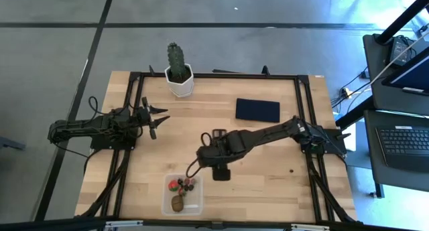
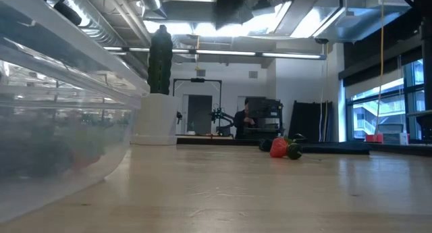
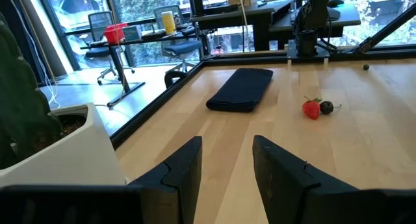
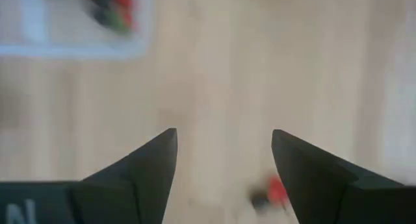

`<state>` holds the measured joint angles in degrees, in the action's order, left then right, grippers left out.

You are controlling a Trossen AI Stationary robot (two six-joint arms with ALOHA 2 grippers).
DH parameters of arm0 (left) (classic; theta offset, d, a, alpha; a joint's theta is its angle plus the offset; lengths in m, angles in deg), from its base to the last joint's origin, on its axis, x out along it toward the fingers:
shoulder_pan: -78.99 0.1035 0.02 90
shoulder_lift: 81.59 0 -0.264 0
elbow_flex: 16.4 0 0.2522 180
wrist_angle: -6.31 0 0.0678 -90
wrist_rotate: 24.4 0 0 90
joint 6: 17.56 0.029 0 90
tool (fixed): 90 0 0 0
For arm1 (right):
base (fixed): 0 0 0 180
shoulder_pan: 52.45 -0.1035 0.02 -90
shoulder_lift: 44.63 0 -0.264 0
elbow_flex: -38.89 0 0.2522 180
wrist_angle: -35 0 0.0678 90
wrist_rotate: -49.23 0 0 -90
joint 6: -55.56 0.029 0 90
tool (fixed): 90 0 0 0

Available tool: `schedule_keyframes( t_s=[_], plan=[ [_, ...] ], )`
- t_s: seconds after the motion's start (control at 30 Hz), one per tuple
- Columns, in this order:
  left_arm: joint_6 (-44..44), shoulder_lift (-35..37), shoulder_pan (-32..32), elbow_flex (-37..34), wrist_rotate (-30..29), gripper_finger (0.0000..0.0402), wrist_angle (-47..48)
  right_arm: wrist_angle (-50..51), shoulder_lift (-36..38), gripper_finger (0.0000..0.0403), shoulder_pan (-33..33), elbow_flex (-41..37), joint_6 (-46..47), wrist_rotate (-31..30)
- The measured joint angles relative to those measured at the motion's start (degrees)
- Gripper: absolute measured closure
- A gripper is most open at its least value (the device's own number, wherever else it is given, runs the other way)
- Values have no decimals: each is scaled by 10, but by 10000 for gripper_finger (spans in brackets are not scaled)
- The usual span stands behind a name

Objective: Pick and placing Produce into tupperware
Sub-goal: Put the black cherry in the transparent bin

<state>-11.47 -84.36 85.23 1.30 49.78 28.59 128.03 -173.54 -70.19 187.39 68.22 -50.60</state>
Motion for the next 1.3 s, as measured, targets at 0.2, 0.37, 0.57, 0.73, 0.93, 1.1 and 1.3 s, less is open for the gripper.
schedule_keyframes(
  t_s=[0.2, 0.37, 0.57, 0.73, 0.93, 1.1, 1.3],
  plan=[
    [0, 0, 0, 0, 0, 272, 0, 109, 1, 150, 4, -35, 95, -52],
    [-13, 0, 0, 0, 0, 272, 0, 102, 33, 151, 13, -127, 105, -56],
    [-27, 0, 0, 0, 0, 272, 0, 31, 124, 168, 35, -318, 135, -56],
    [-27, 0, 0, 0, 0, 272, 0, -138, 225, 185, 63, -491, 161, -28],
    [-25, 0, 0, 0, 0, 272, 0, -229, 288, 194, 97, -619, 239, -21],
    [-25, 0, 0, 0, 0, 272, 0, -265, 290, 190, 108, -654, 310, -20],
    [-25, 0, 0, 0, 0, 272, 0, -313, 289, 189, 108, -657, 352, -18]
  ],
)
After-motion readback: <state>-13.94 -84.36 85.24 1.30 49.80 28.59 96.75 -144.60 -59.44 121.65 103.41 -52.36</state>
